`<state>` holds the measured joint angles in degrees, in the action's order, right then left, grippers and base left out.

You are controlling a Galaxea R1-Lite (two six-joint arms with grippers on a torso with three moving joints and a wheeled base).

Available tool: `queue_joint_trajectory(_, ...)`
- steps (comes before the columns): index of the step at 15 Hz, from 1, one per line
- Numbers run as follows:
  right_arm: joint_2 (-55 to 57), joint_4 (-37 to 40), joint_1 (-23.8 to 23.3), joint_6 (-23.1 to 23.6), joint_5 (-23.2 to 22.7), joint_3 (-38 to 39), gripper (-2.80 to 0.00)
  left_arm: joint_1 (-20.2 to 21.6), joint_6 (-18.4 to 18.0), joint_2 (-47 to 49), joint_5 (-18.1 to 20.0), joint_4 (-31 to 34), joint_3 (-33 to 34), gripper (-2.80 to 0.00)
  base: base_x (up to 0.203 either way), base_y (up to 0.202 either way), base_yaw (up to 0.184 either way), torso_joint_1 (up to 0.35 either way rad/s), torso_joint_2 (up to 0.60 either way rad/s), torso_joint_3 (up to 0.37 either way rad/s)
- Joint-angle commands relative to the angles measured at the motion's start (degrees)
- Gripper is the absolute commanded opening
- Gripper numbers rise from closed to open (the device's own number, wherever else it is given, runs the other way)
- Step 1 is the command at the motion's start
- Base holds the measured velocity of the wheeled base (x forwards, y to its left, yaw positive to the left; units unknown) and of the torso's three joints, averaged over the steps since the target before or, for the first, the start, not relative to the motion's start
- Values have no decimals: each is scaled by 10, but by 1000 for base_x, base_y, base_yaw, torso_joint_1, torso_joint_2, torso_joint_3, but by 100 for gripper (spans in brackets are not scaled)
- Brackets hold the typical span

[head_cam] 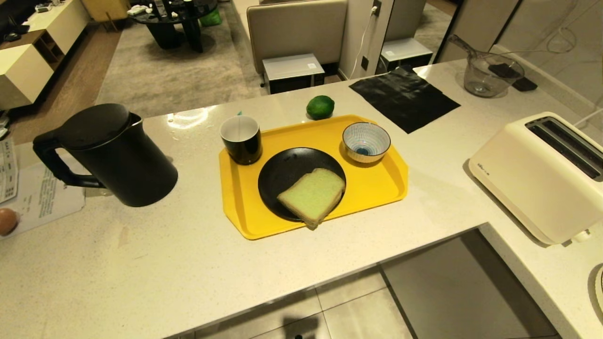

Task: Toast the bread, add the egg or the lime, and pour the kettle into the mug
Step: Pick up the bread slice

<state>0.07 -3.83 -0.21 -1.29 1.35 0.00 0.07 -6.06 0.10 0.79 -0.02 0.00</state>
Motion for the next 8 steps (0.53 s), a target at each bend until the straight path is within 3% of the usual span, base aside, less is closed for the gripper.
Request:
queue_joint_trajectory(1, 0, 1, 0, 15, -5, 15, -280, 0, -14, 0, 6, -1, 0, -280, 0, 0, 0, 0, 0, 0)
queue_joint_trajectory(3, 0, 1, -1, 35, -9, 15, -280, 0, -14, 0, 6, -1, 0, -280, 0, 0, 0, 0, 0, 0)
queue_joint_trajectory(8, 0, 1, 0, 35, -16, 15, -280, 0, 0, 0, 4, -1, 0, -280, 0, 0, 0, 0, 0, 0)
